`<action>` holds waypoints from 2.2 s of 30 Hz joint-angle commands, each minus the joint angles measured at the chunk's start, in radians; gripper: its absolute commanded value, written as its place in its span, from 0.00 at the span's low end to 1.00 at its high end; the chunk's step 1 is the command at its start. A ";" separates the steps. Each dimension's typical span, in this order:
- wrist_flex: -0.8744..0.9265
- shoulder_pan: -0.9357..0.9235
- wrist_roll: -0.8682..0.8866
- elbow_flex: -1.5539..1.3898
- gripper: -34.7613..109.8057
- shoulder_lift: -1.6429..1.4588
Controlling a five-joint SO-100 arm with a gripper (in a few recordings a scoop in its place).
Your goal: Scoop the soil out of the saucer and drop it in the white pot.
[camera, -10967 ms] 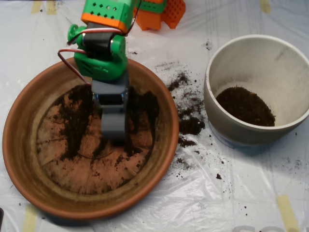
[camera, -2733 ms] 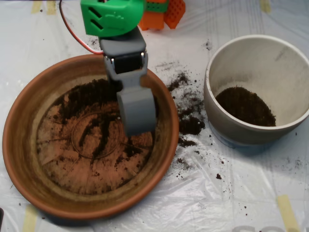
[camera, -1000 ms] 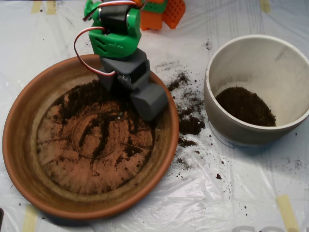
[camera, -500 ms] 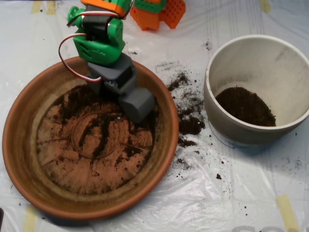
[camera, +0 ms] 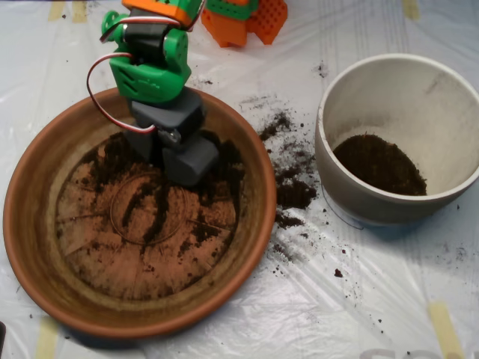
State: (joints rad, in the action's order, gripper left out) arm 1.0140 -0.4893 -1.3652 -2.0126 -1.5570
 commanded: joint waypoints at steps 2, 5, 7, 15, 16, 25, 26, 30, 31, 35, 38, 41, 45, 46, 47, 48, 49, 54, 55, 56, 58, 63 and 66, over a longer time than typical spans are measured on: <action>0.012 -0.060 -0.020 -0.028 0.24 -0.015; 0.028 -0.044 -0.020 -0.046 0.24 -0.038; 0.044 -0.034 -0.003 -0.049 0.24 -0.058; 0.080 0.100 0.328 -0.052 0.24 -0.279; 0.100 0.124 0.382 -0.032 0.24 -0.301; 0.207 0.242 0.919 0.164 0.24 -0.463; 0.212 0.252 0.953 0.169 0.24 -0.489; 0.285 0.331 1.037 0.229 0.24 -0.581; 0.311 0.356 1.052 0.258 0.24 -0.594; 0.434 0.465 1.095 0.423 0.24 -0.591; 0.511 0.552 1.111 0.535 0.24 -0.560; 0.554 0.637 1.106 0.612 0.24 -0.517; 0.572 0.735 1.085 0.643 0.24 -0.466; 0.572 0.759 1.077 0.643 0.24 -0.462; 0.568 0.787 1.062 0.632 0.24 -0.466; 0.557 0.815 1.049 0.615 0.24 -0.480; 0.551 0.842 1.040 0.604 0.24 -0.494; 0.546 0.914 1.032 0.627 0.24 -0.502; 0.545 0.919 1.032 0.630 0.24 -0.500; 0.541 0.923 1.029 0.630 0.24 -0.499; 0.543 0.934 1.022 0.629 0.24 -0.497; 0.588 0.962 1.006 0.664 0.41 -0.426; 0.588 0.963 1.020 0.663 0.52 -0.419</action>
State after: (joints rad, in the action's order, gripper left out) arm 1.5846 0.4602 -0.3482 -1.4297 -1.9620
